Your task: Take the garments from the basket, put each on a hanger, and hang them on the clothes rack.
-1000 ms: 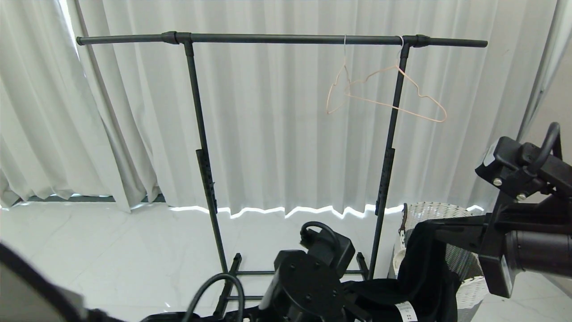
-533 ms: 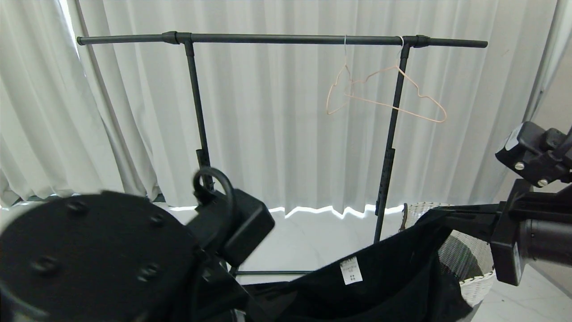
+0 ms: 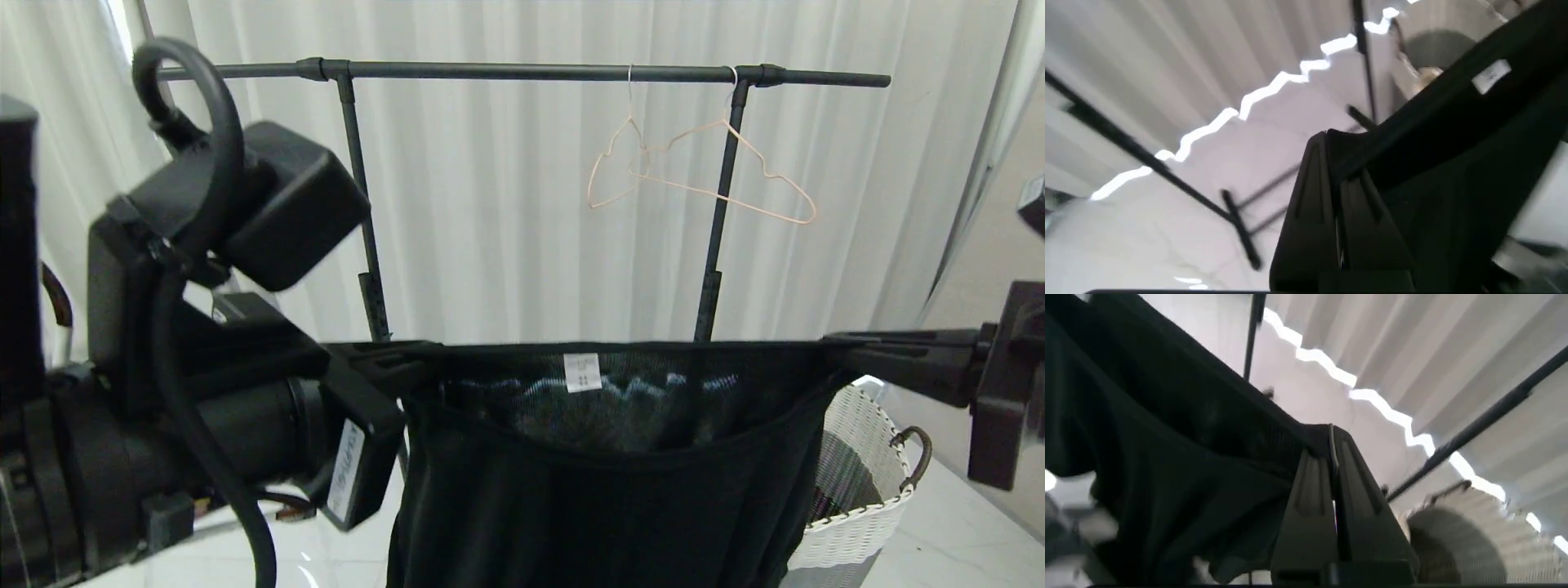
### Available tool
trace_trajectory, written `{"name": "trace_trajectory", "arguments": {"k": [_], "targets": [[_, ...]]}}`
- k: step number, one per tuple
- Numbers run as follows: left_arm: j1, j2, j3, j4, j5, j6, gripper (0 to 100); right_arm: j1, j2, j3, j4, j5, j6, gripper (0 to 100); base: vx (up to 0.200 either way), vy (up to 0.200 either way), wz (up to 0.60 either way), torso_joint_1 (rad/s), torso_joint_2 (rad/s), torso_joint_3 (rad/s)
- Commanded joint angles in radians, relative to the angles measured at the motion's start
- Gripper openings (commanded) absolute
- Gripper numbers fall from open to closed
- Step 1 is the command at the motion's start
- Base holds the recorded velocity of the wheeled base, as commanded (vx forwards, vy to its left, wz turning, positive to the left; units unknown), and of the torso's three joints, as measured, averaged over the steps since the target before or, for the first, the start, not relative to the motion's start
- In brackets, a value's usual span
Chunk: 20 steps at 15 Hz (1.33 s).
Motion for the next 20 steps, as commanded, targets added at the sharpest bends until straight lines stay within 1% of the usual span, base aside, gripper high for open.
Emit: {"name": "trace_trajectory", "arguments": {"k": [1, 3, 4, 5, 7, 8, 11, 13, 14, 15, 17, 18, 20], "targets": [[0.078, 0.016, -0.074, -0.002, -0.003, 0.043, 0, 0.000, 0.031, -0.100, 0.004, -0.001, -0.003, 0, 0.000, 0.000, 0.00, 0.000, 0.00, 0.000], [0.101, 0.049, -0.200, -0.002, -0.005, 0.052, 0, -0.004, 0.094, -0.255, 0.012, -0.001, -0.038, 0, 0.000, 0.000, 0.00, 0.000, 0.00, 0.000], [0.101, 0.050, -0.224, -0.002, -0.006, 0.052, 0, -0.012, 0.110, -0.309, 0.035, -0.001, -0.052, 0, 0.000, 0.000, 0.00, 0.000, 0.00, 0.000], [0.099, 0.045, -0.235, -0.002, -0.011, 0.057, 0, -0.015, 0.126, -0.382, 0.087, 0.001, -0.067, 0, 0.000, 0.000, 0.00, 0.000, 0.00, 0.000], [0.097, 0.032, -0.232, -0.003, -0.029, 0.101, 0, -0.017, 0.149, -0.494, 0.180, 0.001, -0.078, 0, 0.000, 0.000, 0.00, 0.000, 0.00, 0.000], [0.096, 0.029, -0.233, -0.003, -0.048, 0.124, 0, -0.017, 0.153, -0.522, 0.208, 0.001, -0.082, 0, 0.000, 0.000, 0.00, 0.000, 0.00, 0.000], [0.096, 0.022, -0.235, -0.003, -0.094, 0.156, 0, -0.017, 0.130, -0.533, 0.269, 0.001, -0.087, 0, 0.000, 0.000, 0.00, 0.000, 0.00, 0.000], [0.091, 0.026, -0.250, -0.016, -0.148, 0.173, 0, -0.017, 0.080, -0.551, 0.368, 0.013, -0.087, 0, 0.000, 0.000, 0.00, 0.000, 0.00, 0.000], [0.093, 0.033, -0.256, -0.043, -0.180, 0.173, 0, -0.017, 0.054, -0.566, 0.437, 0.042, -0.085, 0, 0.000, 0.000, 0.00, 0.000, 0.00, 0.000], [0.093, 0.050, -0.259, -0.082, -0.201, 0.175, 0, -0.017, 0.024, -0.585, 0.507, 0.105, -0.084, 0, 0.000, 0.000, 0.00, 0.000, 0.00, 0.000], [0.093, 0.090, -0.259, -0.158, -0.204, 0.175, 0, -0.003, -0.015, -0.620, 0.658, 0.239, -0.084, 0, 0.000, 0.000, 0.00, 0.000, 0.00, 0.000], [0.093, 0.118, -0.266, -0.187, -0.204, 0.175, 0, 0.036, -0.027, -0.623, 0.707, 0.300, -0.084, 0, 0.000, 0.000, 0.00, 0.000, 0.00, 0.000], [0.093, 0.165, -0.296, -0.204, -0.204, 0.175, 0, 0.155, -0.030, -0.615, 0.740, 0.317, -0.081, 0, 0.000, 0.000, 0.00, 0.000, 0.00, 0.000]]}}
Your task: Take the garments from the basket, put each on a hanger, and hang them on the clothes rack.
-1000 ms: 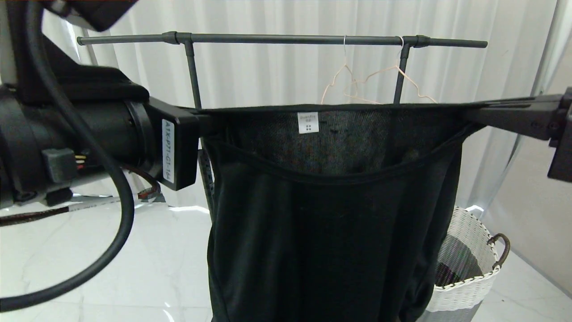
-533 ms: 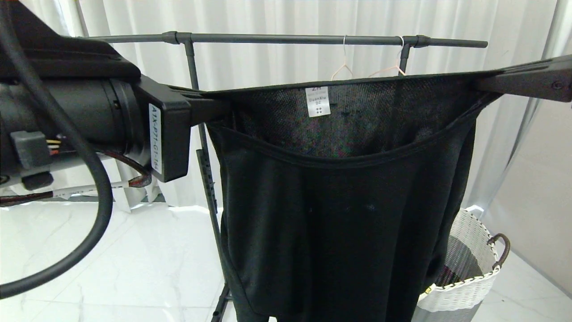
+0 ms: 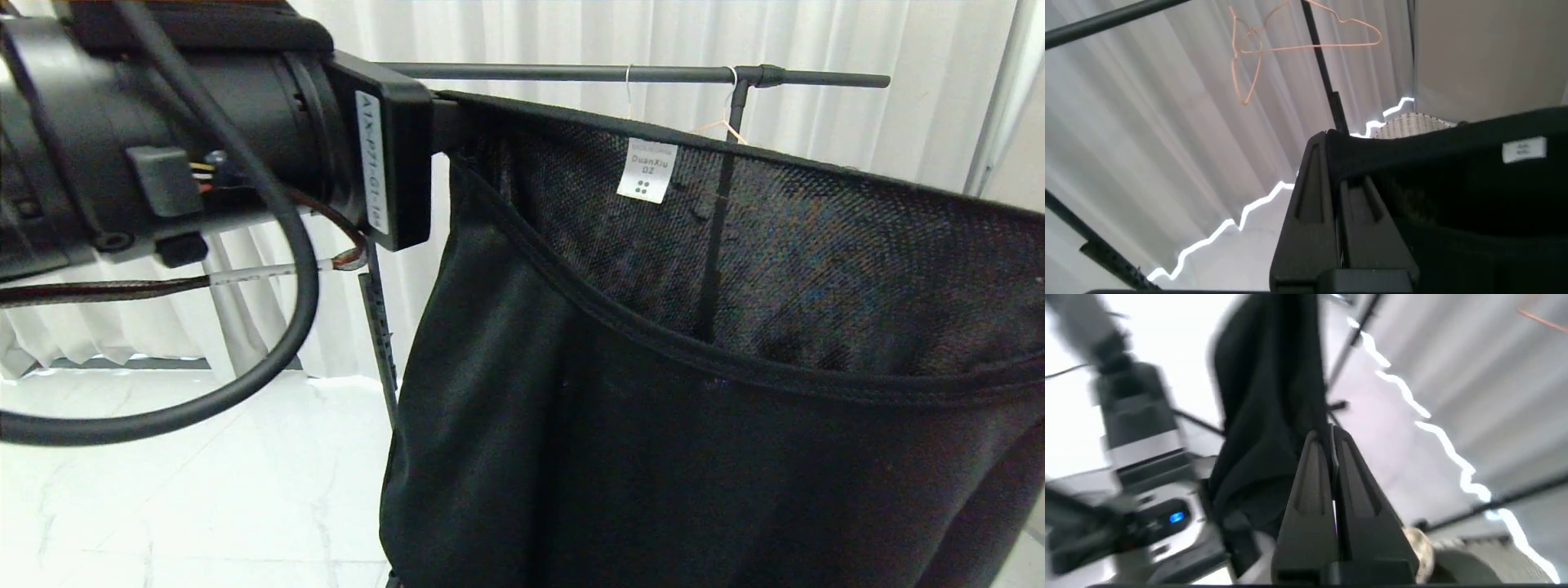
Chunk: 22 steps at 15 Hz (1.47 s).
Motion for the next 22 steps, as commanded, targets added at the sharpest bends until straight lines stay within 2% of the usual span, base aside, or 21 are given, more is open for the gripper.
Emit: {"name": "trace_trajectory", "arguments": {"k": [1, 2, 3, 7, 10, 11, 14, 16, 20, 22], "targets": [[0.000, 0.068, -0.033, -0.004, 0.001, -0.002, 0, 0.123, -0.016, 0.004, 0.020, 0.008, 0.003, 0, 0.000, 0.000, 0.00, 0.000, 0.00, 0.000], [0.000, 0.088, -0.050, -0.004, 0.001, -0.002, 0, 0.183, 0.001, 0.004, 0.020, 0.007, 0.020, 0, 0.000, 0.000, 0.00, 0.000, 0.00, 0.000], [0.000, 0.092, -0.056, -0.004, -0.001, -0.002, 0, 0.204, 0.010, 0.002, 0.017, 0.005, 0.031, 0, 0.000, 0.000, 0.00, 0.000, 0.00, 0.000], [0.000, 0.069, -0.046, 0.018, 0.006, -0.005, 0, 0.209, 0.011, 0.002, 0.017, -0.007, 0.034, 0, 0.000, 0.000, 0.00, 0.000, 0.00, 0.000], [-0.001, -0.004, -0.048, 0.197, 0.006, -0.016, 0, 0.163, 0.016, 0.004, 0.015, -0.147, 0.034, 0, 0.000, 0.000, 0.00, 0.000, 0.00, 0.000], [-0.005, -0.060, -0.051, 0.329, 0.004, -0.080, 0, 0.132, 0.031, 0.004, -0.005, -0.216, 0.035, 0, 0.000, 0.000, 0.00, 0.000, 0.00, 0.000], [-0.069, -0.161, -0.066, 0.568, 0.004, -0.272, 0, 0.058, 0.076, 0.013, -0.120, -0.222, 0.035, 0, 0.000, 0.000, 0.00, 0.000, 0.00, 0.000], [-0.152, -0.207, -0.091, 0.699, 0.004, -0.413, 0, 0.043, 0.117, 0.059, -0.276, -0.222, 0.037, 0, 0.000, 0.000, 0.00, 0.000, 0.00, 0.000], [-0.370, -0.218, -0.178, 0.720, 0.004, -0.706, 0, 0.049, 0.218, 0.121, -0.552, -0.205, 0.035, 0, 0.000, 0.000, 0.00, 0.000, 0.00, 0.000], [-0.446, -0.218, -0.229, 0.720, 0.004, -0.769, 0, 0.049, 0.261, 0.119, -0.626, -0.199, 0.037, 0, 0.000, 0.000, 0.00, 0.000, 0.00, 0.000]]}}
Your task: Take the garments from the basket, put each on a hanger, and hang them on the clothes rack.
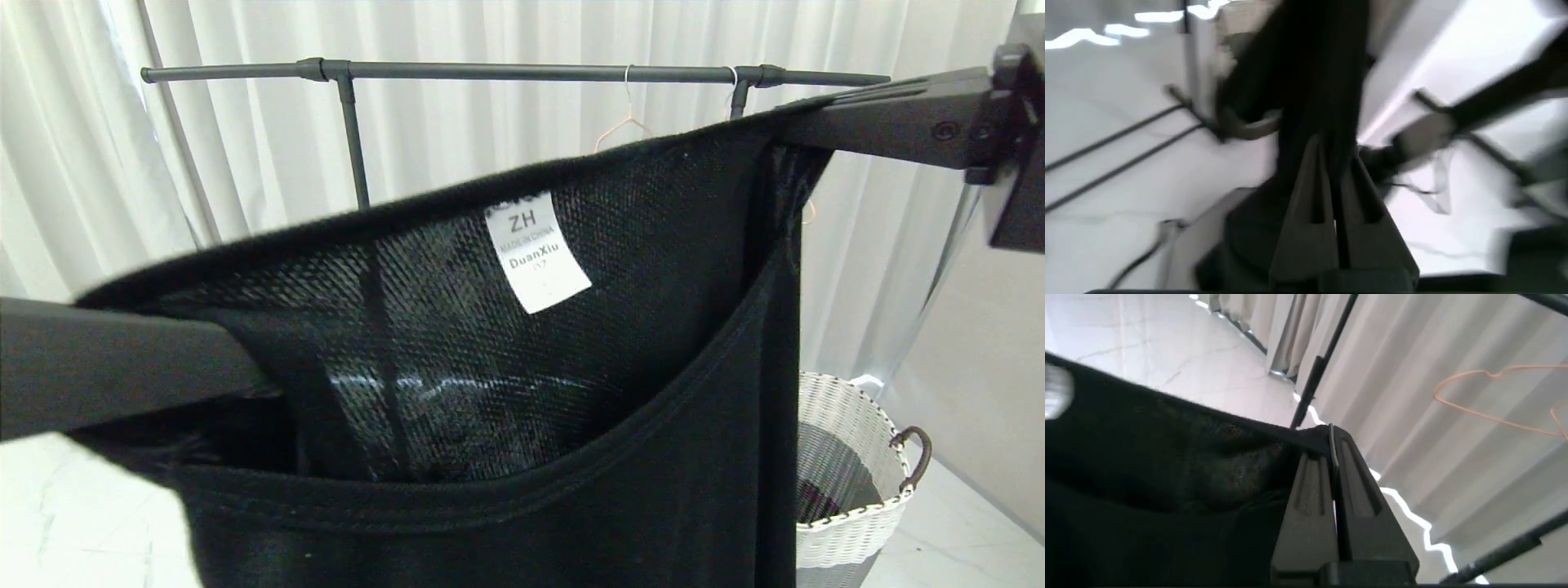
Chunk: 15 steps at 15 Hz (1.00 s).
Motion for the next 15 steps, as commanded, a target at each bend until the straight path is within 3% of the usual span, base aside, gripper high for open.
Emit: {"name": "trace_trajectory", "arguments": {"k": [1, 9, 11, 13, 15], "targets": [[-0.079, -0.007, -0.061, 0.000, 0.000, -0.030, 0, 0.001, 0.063, 0.003, -0.022, 0.001, -0.001, 0, 0.000, 0.000, 0.00, 0.000, 0.00, 0.000], [-0.078, -0.002, -0.039, 0.002, 0.006, -0.001, 0, -0.010, 0.035, 0.011, -0.017, 0.001, 0.017, 0, 0.000, 0.000, 0.00, 0.000, 0.00, 0.000], [0.016, 0.002, -0.027, 0.002, 0.009, 0.110, 0, -0.040, -0.012, 0.025, 0.007, 0.000, 0.017, 0, 0.000, 0.000, 0.00, 0.000, 0.00, 0.000], [0.157, 0.016, -0.007, 0.000, 0.006, 0.261, 0, -0.059, -0.075, 0.023, 0.088, 0.001, 0.017, 0, 0.000, 0.000, 0.00, 0.000, 0.00, 0.000], [0.251, 0.053, -0.010, -0.025, 0.001, 0.356, 0, -0.059, -0.138, 0.021, 0.174, 0.004, 0.017, 0, 0.000, 0.000, 0.00, 0.000, 0.00, 0.000]]}}
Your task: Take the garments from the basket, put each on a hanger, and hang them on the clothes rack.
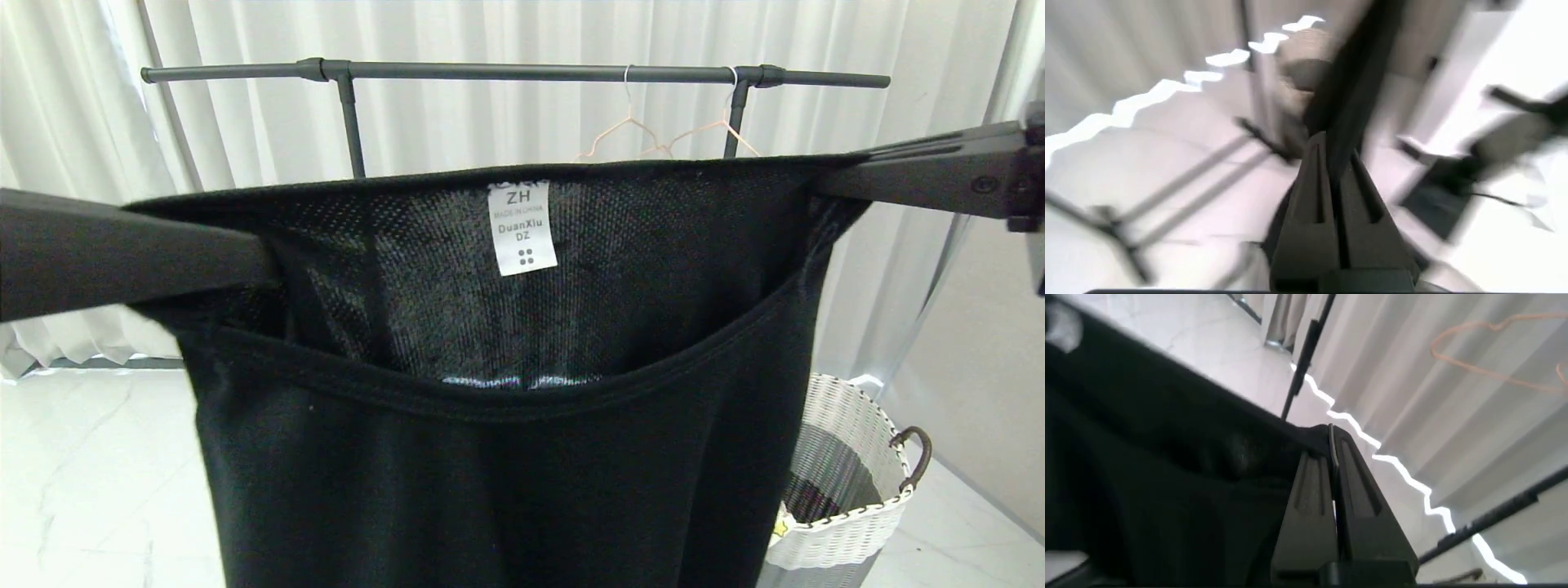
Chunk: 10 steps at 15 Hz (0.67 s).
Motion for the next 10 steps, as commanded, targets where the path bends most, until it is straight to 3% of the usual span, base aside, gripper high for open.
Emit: {"name": "trace_trajectory", "arguments": {"k": [1, 4, 7, 10], "targets": [[0.090, 0.057, 0.008, -0.068, -0.001, 0.050, 0, -0.001, -0.098, 0.001, 0.071, 0.004, -0.001, 0, 0.000, 0.000, 0.00, 0.000, 0.00, 0.000], [0.093, 0.120, 0.009, -0.202, 0.003, 0.064, 0, 0.006, -0.134, 0.002, 0.136, 0.023, -0.001, 0, 0.000, 0.000, 0.00, 0.000, 0.00, 0.000], [0.164, 0.149, 0.018, -0.228, 0.006, 0.251, 0, 0.014, -0.131, -0.001, 0.134, 0.013, -0.004, 0, 0.000, 0.000, 0.00, 0.000, 0.00, 0.000], [0.181, 0.146, 0.017, -0.230, 0.006, 0.285, 0, -0.004, -0.130, 0.004, 0.113, -0.013, -0.004, 0, 0.000, 0.000, 0.00, 0.000, 0.00, 0.000]]}}
